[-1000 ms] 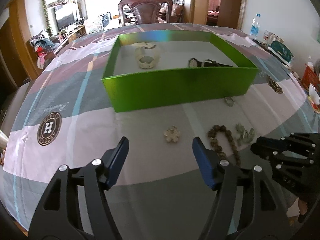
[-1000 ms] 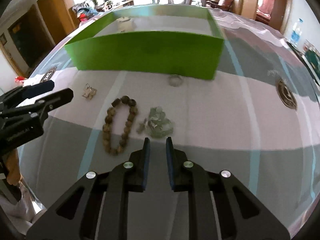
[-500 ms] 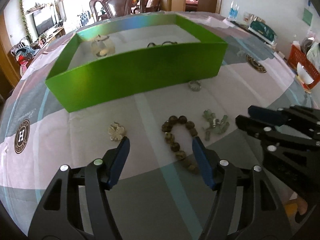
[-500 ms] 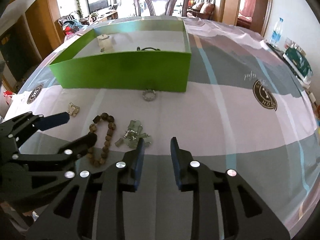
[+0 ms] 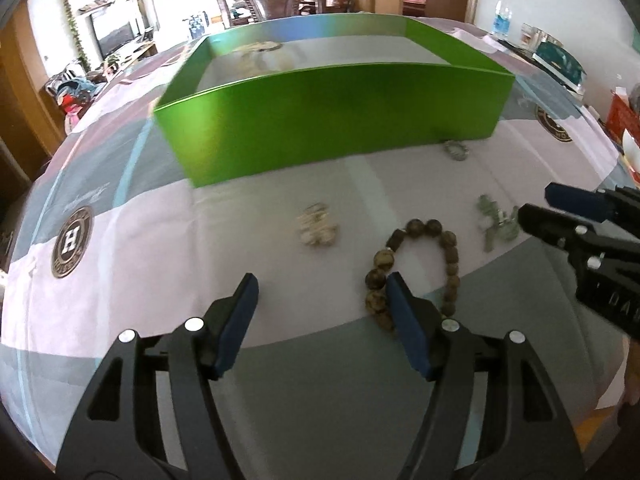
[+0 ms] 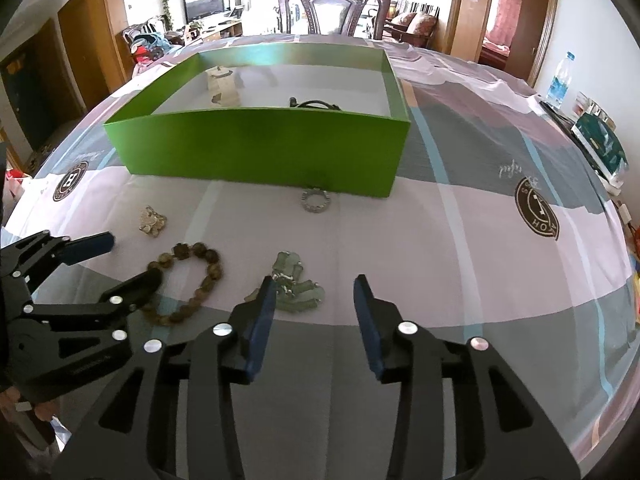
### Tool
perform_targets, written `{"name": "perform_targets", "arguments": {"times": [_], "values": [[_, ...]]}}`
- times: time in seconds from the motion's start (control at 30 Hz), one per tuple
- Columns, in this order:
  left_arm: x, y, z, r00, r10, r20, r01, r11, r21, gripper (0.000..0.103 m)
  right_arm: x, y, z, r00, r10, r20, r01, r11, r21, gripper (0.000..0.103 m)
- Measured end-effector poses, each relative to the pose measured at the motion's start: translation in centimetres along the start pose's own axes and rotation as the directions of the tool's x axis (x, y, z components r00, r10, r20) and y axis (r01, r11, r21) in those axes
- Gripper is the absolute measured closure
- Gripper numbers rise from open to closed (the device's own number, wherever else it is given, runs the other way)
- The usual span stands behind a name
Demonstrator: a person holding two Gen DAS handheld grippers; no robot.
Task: Organize jewelry
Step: 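Move the left gripper over the brown bead bracelet while the right gripper approaches the silver chain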
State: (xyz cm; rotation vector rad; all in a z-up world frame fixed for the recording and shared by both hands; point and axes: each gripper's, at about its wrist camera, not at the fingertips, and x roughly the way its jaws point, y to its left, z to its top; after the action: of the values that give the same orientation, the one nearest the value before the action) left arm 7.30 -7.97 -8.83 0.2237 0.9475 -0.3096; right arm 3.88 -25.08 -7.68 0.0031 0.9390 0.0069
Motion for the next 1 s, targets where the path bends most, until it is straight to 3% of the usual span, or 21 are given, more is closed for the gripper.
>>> {"name": "perform_targets", "arguments": {"times": [0.23,0.47,0.63,0.83,0.97,1.0], "values": [[-1.4,3.4,-1.6,0.996,0.088,-0.009,-0.088,0.995,-0.048,0.035,0.2,0.1,0.2,1.0,0.005,0.002,-0.005,1.0,0.003,0.062],[-1.7,4.7,-1.5,0.996,0.092,-0.009,-0.092,0.992,-0.08,0.035,1.7,0.0,0.1,0.999,0.007,-0.04,-0.007,1.0,0.015,0.062],[-1.3,4.1,-1.5,0.997,0.074,-0.011,-0.075,0.995,-0.071,0.035,1.1,1.7,-0.8,0.989,0.139,-0.057,-0.142,0.989,-0.047,0.062],[-1.1,4.0,-1.3,0.997,0.071,-0.009,-0.071,0.995,-0.069,0.035,0.8,1.1,-0.5,0.997,0.067,-0.037,-0.068,0.997,-0.031,0.062],[-1.0,4.0,-1.3,0.998,0.068,-0.008,-0.068,0.995,-0.071,0.035,1.4,0.9,-0.5,0.997,0.062,-0.048,-0.063,0.998,-0.02,0.062],[-1.0,4.0,-1.3,0.998,0.067,-0.007,-0.067,0.995,-0.072,0.035,1.5,1.1,-0.5,0.996,0.071,-0.048,-0.073,0.997,-0.022,0.067]]}}
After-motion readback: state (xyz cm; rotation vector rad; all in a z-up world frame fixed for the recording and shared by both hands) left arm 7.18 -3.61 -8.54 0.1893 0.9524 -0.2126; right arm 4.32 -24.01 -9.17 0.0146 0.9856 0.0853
